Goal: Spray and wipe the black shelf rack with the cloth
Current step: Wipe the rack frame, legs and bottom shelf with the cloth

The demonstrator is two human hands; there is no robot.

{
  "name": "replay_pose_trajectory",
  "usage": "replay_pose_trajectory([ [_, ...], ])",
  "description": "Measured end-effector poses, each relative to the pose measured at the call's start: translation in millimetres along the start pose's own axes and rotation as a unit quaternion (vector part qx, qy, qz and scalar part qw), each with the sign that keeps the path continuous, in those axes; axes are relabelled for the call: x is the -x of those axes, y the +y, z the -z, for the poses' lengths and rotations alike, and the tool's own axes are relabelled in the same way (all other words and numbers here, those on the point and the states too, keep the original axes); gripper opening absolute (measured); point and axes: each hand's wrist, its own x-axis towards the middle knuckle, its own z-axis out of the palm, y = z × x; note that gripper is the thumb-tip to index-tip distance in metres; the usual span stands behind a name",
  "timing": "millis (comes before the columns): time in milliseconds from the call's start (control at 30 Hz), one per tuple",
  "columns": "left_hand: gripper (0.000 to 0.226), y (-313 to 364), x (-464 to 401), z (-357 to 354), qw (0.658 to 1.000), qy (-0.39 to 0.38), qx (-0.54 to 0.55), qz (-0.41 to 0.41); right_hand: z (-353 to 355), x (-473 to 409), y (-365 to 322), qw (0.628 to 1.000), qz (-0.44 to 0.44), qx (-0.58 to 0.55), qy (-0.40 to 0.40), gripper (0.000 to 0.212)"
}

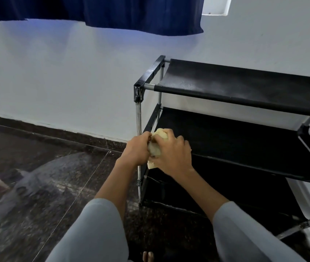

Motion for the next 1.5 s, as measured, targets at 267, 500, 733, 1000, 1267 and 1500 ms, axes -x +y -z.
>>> replay_pose_trajectory([
  [267, 0.046, 4, -2, -1, 0.999, 0.010, -0.036, 0.007, 14, -44, 30, 0.988, 0.060, -0.073, -0.125, 0.035],
  [500, 0.057, 4, 7, 0, 1.000, 0.003, -0.021, -0.002, 9, -59, 52, 0.961, 0.022, -0.218, -0.167, 0.021],
  [733, 0.057, 4, 11, -2, 0.997, 0.019, -0.078, -0.025, 16, -6, 69, 0.988, 0.122, -0.022, -0.088, 0.043],
  [1000, 0.059, 4, 6, 2, 0.991, 0.020, -0.123, -0.046, 33, 39, 125, 0.996, 0.066, 0.040, -0.046, 0.042],
  [1267, 0.053, 3, -1, 4, 0.993, 0.015, -0.100, -0.065, 7, 14, 73, 0.989, 0.101, 0.077, 0.078, 0.026],
  [1500, 0.034, 4, -2, 0, 0.993, 0.032, -0.099, -0.060, -18, -8, 9, 0.977, 0.046, 0.112, 0.176, 0.026],
])
